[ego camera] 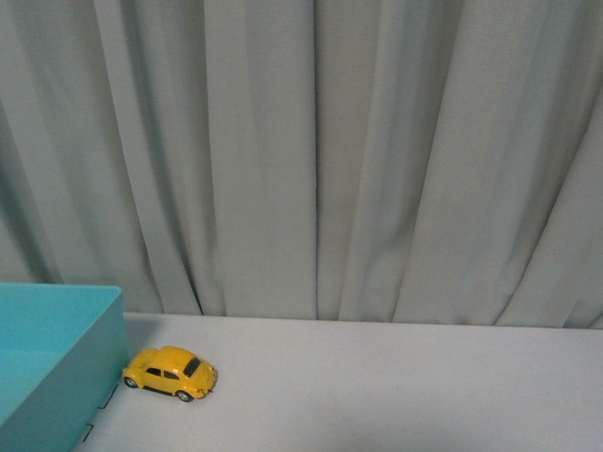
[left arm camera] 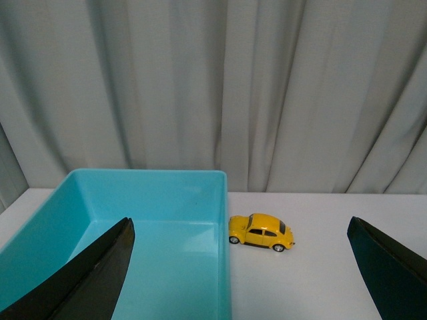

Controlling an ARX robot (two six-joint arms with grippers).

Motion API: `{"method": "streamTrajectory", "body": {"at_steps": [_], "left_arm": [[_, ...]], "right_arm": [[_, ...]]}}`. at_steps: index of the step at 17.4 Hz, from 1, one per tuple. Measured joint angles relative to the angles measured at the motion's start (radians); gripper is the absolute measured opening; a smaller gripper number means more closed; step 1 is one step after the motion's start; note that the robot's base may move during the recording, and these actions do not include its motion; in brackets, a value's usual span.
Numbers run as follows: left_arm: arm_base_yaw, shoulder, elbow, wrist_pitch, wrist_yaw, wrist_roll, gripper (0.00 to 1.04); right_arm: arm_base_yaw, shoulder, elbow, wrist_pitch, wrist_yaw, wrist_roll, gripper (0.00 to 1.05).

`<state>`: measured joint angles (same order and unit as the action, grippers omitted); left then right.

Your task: Wind up and store yellow beetle toy

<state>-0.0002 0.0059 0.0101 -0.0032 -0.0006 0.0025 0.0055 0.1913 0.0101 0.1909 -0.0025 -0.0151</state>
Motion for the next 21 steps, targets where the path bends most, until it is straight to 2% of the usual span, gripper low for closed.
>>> {"method": "streamTrajectory", "body": {"at_steps": [2, 3, 4, 9, 11, 13, 15, 16, 19, 20, 21], "left_arm": [[0.0, 0.0, 0.0, 0.0, 0.0, 0.0, 0.98], [0.0, 0.0, 0.0, 0.0, 0.0, 0.0, 0.98], [0.0, 0.0, 0.0, 0.0, -0.001, 0.0, 0.98], [0.0, 0.0, 0.0, 0.0, 0.0, 0.0, 0.98], [0.0, 0.0, 0.0, 0.0, 0.0, 0.0, 0.98], [0.0, 0.0, 0.0, 0.0, 0.0, 0.0, 0.98], [0.0, 0.0, 0.0, 0.0, 0.0, 0.0, 0.98], [0.0, 0.0, 0.0, 0.0, 0.0, 0.0, 0.98], [0.0, 0.0, 0.0, 0.0, 0.0, 0.0, 0.98], [0.0, 0.0, 0.0, 0.0, 0.0, 0.0, 0.98], [0.0, 0.0, 0.0, 0.0, 0.0, 0.0, 0.98]], "right_arm": [[0.0, -0.024, 0.0, -0.023, 0.0, 0.0, 0.02], [0.0, -0.1, 0.001, -0.149, -0.001, 0.0, 0.02], [0.0, -0.156, 0.001, -0.197, 0.001, 0.0, 0.02], [0.0, -0.189, 0.001, -0.195, 0.003, 0.0, 0.02], [0.0, -0.189, 0.001, -0.195, 0.003, 0.0, 0.17], [0.0, -0.189, 0.001, -0.195, 0.003, 0.0, 0.38], [0.0, -0.189, 0.001, -0.195, 0.003, 0.0, 0.54], [0.0, -0.189, 0.001, -0.195, 0.003, 0.0, 0.69], [0.0, -0.189, 0.001, -0.195, 0.003, 0.0, 0.97], [0.0, -0.189, 0.001, -0.195, 0.003, 0.001, 1.0], [0.0, -0.189, 0.001, -0.195, 0.003, 0.0, 0.97]]}}
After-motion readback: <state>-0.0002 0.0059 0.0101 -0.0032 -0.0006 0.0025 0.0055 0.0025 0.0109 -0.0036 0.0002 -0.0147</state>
